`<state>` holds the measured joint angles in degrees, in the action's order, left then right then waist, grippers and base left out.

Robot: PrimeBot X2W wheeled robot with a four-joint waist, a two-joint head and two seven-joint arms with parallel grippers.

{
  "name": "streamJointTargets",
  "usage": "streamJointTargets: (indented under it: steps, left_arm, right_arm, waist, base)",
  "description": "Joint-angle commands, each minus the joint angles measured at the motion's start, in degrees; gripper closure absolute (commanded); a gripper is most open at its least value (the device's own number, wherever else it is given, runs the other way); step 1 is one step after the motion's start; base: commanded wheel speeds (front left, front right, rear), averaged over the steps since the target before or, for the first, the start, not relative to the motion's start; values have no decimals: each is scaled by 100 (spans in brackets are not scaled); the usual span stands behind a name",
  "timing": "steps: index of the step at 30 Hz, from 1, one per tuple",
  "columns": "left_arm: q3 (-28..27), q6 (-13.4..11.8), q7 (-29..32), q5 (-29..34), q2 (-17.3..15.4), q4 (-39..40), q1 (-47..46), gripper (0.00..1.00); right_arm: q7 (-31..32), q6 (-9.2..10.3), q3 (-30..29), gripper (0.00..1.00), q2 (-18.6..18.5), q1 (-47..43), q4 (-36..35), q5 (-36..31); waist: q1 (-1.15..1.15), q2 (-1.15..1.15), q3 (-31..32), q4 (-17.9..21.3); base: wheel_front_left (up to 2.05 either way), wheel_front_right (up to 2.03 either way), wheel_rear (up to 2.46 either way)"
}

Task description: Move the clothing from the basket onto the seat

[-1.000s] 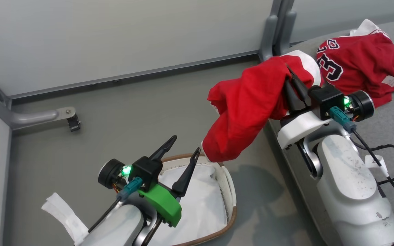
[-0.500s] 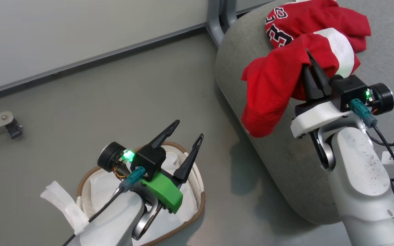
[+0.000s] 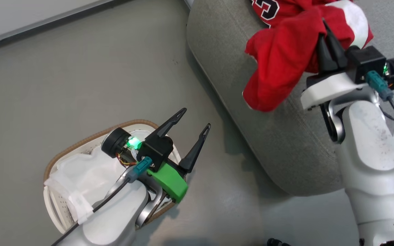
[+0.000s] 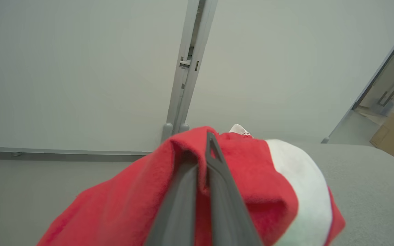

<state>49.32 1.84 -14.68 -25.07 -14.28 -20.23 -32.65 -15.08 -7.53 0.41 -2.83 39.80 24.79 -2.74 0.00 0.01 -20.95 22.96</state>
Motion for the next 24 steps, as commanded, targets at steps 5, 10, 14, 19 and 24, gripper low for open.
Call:
streamJointTargets:
  steps: [5, 10, 14, 19, 24]
  left_arm:
    - [-58, -52, -14, 33, -85, 60, -154, 0]
    - [-36, -67, 18, 71, -100, 151, -257, 0]
    - [1, -91, 81, 126, -87, 291, -361, 0]
    - [84, -102, 164, 247, -96, 540, -503, 0]
    - [94, -205, 252, 272, -130, 747, -560, 0]
  right_arm:
    - [-12, 8, -301, 100, -323, 951, 306, -300]
    - [173, 8, -501, 100, -929, 2020, 784, -441]
    - [397, 8, -735, 100, -1455, 2843, 936, -476]
    - [638, 8, -989, 100, -2120, 3385, 1167, -592]
    - [597, 8, -1468, 100, -2425, 2963, 1589, -750]
  waist:
    - [0, -1, -398, -371]
    - [0, -1, -661, -720]
    - [0, -1, -920, -1041]
    - [0, -1, -1228, -1382]
    - [0, -1, -1491, -1587]
  base:
    - [0, 0, 0]
    - [0, 0, 0]
    - [0, 0, 0]
    - [0, 0, 0]
    - [0, 0, 0]
